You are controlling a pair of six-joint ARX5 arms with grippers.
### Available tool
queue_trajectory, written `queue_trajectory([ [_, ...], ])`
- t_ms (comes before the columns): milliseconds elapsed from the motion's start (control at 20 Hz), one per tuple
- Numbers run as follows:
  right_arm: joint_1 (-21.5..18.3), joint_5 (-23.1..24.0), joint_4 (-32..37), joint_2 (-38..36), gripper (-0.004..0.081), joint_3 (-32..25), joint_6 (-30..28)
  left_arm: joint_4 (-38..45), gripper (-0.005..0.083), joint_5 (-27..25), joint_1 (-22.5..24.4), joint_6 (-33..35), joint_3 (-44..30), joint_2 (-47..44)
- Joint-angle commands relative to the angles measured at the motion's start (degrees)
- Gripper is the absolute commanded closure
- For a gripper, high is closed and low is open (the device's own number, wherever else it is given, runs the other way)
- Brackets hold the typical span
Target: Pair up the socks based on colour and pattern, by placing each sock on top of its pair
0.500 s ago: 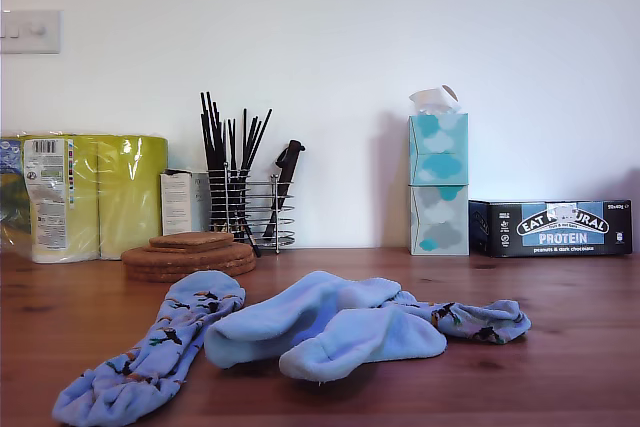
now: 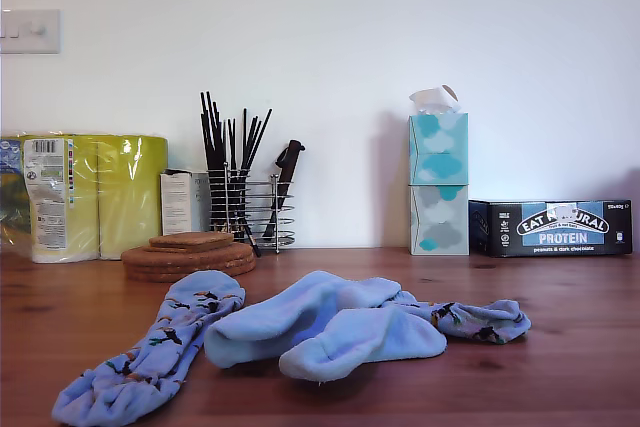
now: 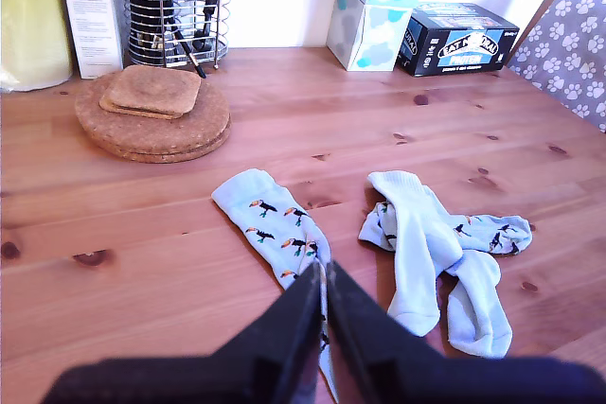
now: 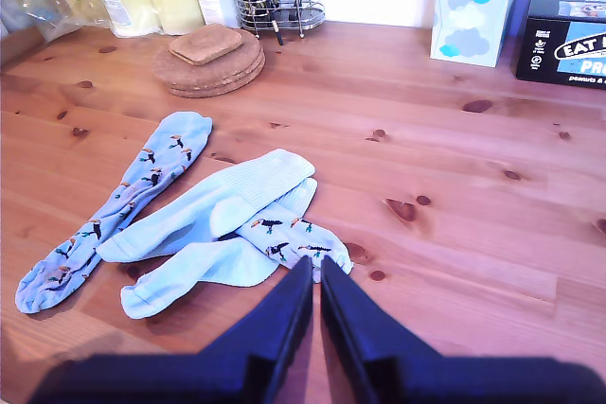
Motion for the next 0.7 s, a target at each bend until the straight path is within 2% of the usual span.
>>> queue_trajectory([
  [0, 0.02, -0.33, 0.17, 0.33, 0.0783, -0.61, 0.20, 1.09, 0.0793, 2.16, -0.15, 0.42, -0.79, 0.70],
  [150, 0.07, -2.16, 0.15, 1.55, 0.0783, -0.59, -0.04, 3.06, 0.0793, 7.72, -1.25, 0.35, -0.48, 4.37],
  [250, 0.57, -4.59, -0.13, 3.74, 0.0783, -0.44, -0.24, 3.78, 0.0793, 9.16, -3.06, 0.96, 0.26, 8.17],
  [450, 2.84, -6.45, -1.77, 9.11, 0.0783, 0.48, -2.47, 5.35, 0.0793, 9.14, -9.38, 4.98, 1.90, 17.03],
  [650, 5.07, -6.43, -1.70, 12.76, 0.0783, 0.48, -3.13, 10.32, 0.0793, 5.84, -17.84, 10.82, 2.01, 28.20],
])
